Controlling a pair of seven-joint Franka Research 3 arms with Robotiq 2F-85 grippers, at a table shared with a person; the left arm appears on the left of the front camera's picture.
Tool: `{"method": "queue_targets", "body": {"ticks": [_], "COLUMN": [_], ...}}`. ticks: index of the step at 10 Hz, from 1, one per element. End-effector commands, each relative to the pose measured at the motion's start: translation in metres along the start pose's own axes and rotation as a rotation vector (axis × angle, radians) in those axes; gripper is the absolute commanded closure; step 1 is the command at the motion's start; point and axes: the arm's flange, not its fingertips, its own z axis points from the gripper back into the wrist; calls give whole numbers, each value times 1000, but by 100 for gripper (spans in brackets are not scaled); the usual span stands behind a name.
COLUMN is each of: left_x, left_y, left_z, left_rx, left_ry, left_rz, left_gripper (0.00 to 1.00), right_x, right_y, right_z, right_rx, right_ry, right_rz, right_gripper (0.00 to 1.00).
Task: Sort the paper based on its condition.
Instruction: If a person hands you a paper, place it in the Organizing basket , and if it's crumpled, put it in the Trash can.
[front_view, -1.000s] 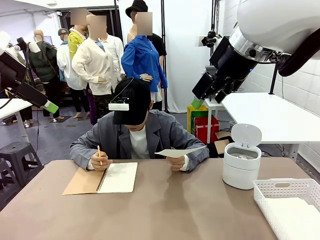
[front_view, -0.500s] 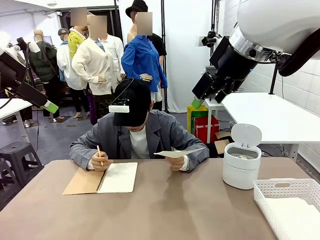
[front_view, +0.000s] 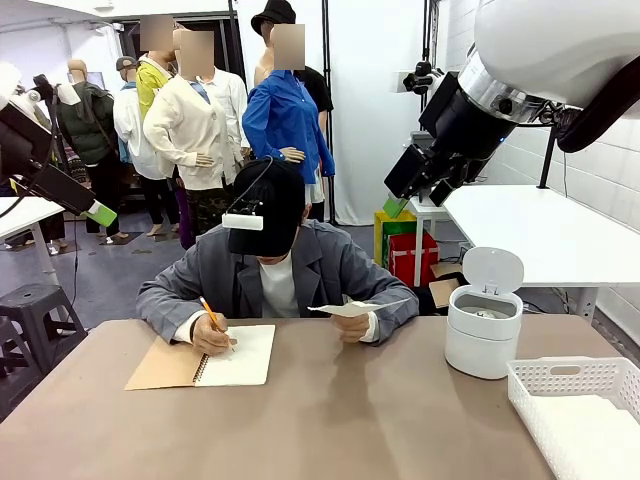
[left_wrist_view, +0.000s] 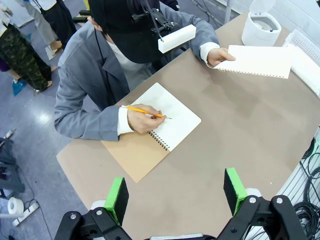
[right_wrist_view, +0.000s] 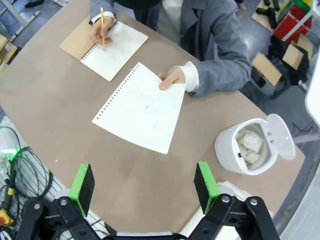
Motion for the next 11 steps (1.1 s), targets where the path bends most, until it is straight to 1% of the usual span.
{"method": "queue_targets", "body": {"ticks": [1, 2, 3, 4, 6, 8, 10, 11], "left_x": [0, 0, 0, 0, 0, 0, 0, 0], "left_y": [0, 0, 0, 0, 0, 0, 0, 0], "left_z": [0, 0, 0, 0, 0, 0, 0, 0], "left_rx": [0, 0, 0, 0, 0, 0, 0, 0], "left_ry": [1, 1, 1, 1, 1, 1, 1, 1], "left_rz": [-3, -3, -3, -3, -3, -3, -3, -3], "left_gripper": [0, 0, 0, 0, 0, 0, 0, 0], "right_x": [0, 0, 1, 5, 15, 23, 27, 25], "right_y": [0, 0, -5, -12, -25, -45, -69, -78], "right_z": [0, 0, -8, -13, -23, -32, -47, -55], "right_rx": [-1, 0, 14, 64, 133, 186, 303, 344], "right_ry": [-2, 0, 40, 76, 133, 171, 244, 269], "right_rz": [-1, 0, -91, -160, -338, -468, -644, -707], "right_gripper": [0, 0, 0, 0, 0, 0, 0, 0]}}
